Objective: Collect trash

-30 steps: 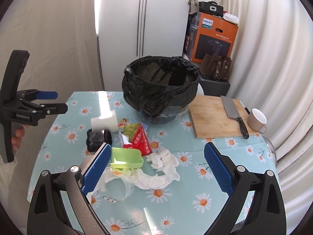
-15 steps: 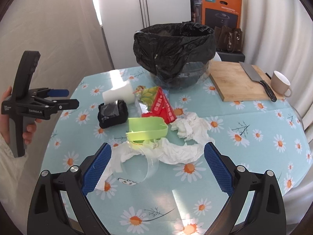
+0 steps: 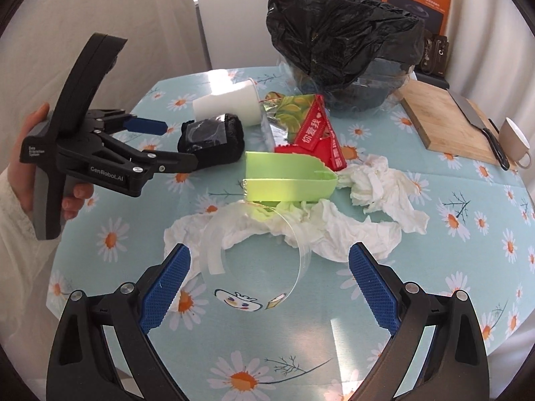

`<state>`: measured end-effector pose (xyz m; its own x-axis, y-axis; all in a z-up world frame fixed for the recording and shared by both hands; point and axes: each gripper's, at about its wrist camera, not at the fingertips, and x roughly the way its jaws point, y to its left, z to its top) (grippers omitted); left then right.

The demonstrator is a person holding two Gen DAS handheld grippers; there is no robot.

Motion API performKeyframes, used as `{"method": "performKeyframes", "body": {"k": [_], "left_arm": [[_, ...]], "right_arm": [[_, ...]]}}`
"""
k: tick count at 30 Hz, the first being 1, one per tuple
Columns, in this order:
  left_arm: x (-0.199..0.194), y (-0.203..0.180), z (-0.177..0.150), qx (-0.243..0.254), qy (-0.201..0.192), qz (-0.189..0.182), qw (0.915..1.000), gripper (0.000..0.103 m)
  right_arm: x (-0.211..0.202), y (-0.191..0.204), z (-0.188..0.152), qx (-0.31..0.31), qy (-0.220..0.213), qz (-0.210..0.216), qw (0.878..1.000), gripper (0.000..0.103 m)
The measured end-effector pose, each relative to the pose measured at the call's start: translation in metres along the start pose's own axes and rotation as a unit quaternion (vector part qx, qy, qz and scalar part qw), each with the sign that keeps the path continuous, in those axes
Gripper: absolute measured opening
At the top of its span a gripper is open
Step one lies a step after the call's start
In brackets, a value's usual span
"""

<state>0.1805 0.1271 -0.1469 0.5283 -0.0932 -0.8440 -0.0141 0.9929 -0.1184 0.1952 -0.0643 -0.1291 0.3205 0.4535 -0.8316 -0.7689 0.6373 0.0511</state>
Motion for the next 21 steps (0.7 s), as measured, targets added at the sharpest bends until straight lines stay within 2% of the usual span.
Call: {"method": "performKeyframes", "body": {"k": [5, 14, 17, 19, 20, 21], "left_arm": [[0.013, 0.002, 0.006, -0.013, -0.009, -0.003, 0.9999, 0.097], [0.037, 0.009, 0.011, -0.044, -0.008, 0.024, 0.9987, 0.097], [0.040, 0.010, 0.011, -0.047, -0.010, 0.031, 0.9984, 0.097], [0.043, 0.010, 0.012, -0.048, 0.001, 0.017, 0.9987, 0.090], [0.044, 0.009, 0.012, -0.049, 0.006, 0.012, 0.9987, 0.089], [0.044, 0.009, 0.012, -0.049, 0.007, 0.011, 0.9987, 0.087]], "right_arm": [[0.019, -0.001, 0.001, -0.005, 0.020, -0.002, 1.000, 0.091], [0.041, -0.006, 0.005, -0.002, 0.037, 0.017, 0.999, 0.091], [0.042, -0.009, 0.004, 0.000, 0.028, -0.002, 1.000, 0.089], [0.043, -0.013, 0.003, 0.010, 0.031, -0.002, 0.999, 0.078], [0.043, -0.015, 0.003, 0.018, 0.032, 0.008, 0.999, 0.068], [0.044, -0.018, 0.002, 0.025, 0.035, 0.014, 0.999, 0.068]]}}
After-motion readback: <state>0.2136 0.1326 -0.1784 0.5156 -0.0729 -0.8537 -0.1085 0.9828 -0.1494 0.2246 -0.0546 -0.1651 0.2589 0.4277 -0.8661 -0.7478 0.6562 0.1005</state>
